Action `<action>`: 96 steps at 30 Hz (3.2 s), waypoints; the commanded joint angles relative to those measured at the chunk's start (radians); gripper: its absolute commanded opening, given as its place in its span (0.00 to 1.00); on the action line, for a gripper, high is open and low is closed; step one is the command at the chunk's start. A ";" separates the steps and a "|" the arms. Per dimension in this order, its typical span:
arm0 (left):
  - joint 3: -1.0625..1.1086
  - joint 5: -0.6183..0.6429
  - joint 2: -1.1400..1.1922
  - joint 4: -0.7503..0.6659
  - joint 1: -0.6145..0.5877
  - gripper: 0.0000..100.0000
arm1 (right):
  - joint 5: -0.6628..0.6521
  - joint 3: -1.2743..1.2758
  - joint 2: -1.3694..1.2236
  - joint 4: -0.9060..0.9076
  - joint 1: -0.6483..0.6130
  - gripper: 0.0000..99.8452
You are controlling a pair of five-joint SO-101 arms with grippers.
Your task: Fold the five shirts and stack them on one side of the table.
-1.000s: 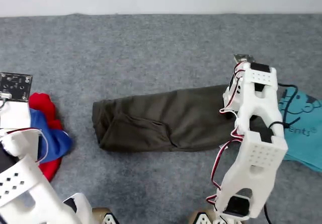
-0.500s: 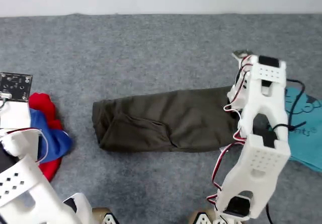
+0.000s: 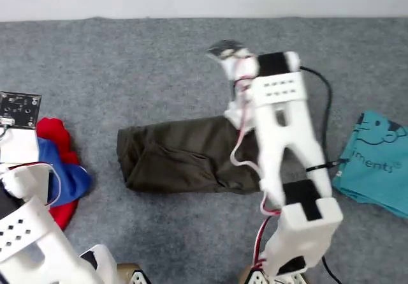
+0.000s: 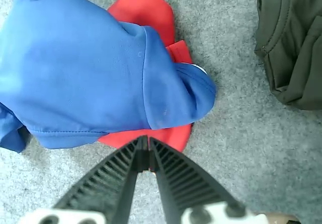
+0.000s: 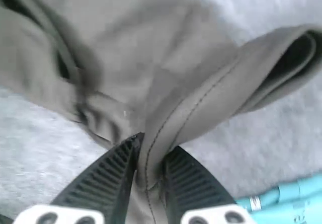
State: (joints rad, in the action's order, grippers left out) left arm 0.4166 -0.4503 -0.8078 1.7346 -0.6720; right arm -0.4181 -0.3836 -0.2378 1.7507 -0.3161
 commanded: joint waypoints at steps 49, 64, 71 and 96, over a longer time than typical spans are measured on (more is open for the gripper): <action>-0.004 -0.008 -0.020 -0.018 -0.002 0.02 | 0.025 -0.351 -0.397 0.045 -0.309 0.01; -0.007 -0.005 -0.020 -0.018 -0.008 0.02 | 0.021 -0.295 -0.435 0.002 -0.662 0.01; -0.012 -0.005 -0.020 -0.020 -0.064 0.02 | 0.072 -0.433 -0.395 0.048 -0.570 0.01; -0.082 -0.006 -0.021 0.002 -0.319 0.02 | 0.084 -0.265 -0.490 -0.102 -0.742 0.01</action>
State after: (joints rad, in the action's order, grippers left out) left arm 0.3705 -0.4503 -0.8078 1.7346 -0.9728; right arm -0.3399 -0.6122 -0.7426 1.6479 -1.0694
